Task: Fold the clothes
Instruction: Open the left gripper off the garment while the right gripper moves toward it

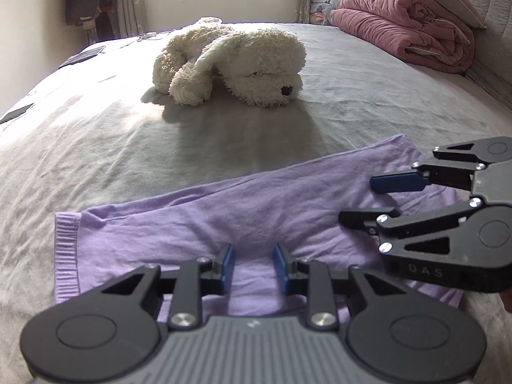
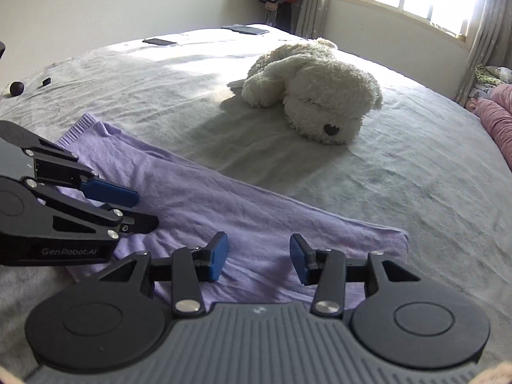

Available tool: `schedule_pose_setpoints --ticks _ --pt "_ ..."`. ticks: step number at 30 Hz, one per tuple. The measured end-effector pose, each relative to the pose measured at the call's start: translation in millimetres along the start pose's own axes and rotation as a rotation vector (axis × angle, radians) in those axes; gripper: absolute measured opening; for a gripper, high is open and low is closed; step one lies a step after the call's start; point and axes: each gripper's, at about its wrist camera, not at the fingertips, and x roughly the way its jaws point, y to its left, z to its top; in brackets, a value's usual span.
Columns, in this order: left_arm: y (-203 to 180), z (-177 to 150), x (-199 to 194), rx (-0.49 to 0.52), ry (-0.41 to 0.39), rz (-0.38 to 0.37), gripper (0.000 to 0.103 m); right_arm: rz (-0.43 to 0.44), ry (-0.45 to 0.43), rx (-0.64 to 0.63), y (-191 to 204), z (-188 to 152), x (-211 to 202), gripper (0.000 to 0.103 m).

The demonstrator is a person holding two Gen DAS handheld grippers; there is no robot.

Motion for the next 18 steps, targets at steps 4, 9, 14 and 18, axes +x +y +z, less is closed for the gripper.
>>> schedule_pose_setpoints --ticks 4,9,14,18 --pt "5.2 -0.9 -0.1 -0.013 0.002 -0.020 0.030 -0.038 -0.016 0.109 -29.3 -6.2 9.3 0.060" --pt "1.0 -2.2 0.0 -0.006 -0.007 0.001 0.030 -0.174 -0.084 0.172 -39.0 -15.8 6.6 0.060" --pt "-2.7 -4.3 -0.7 0.006 -0.018 0.022 0.031 -0.421 -0.071 0.141 -53.1 -23.2 -5.7 0.063" --pt "-0.5 -4.9 -1.3 -0.010 -0.025 0.022 0.032 -0.355 -0.080 0.239 -82.3 -30.4 -25.8 0.064"
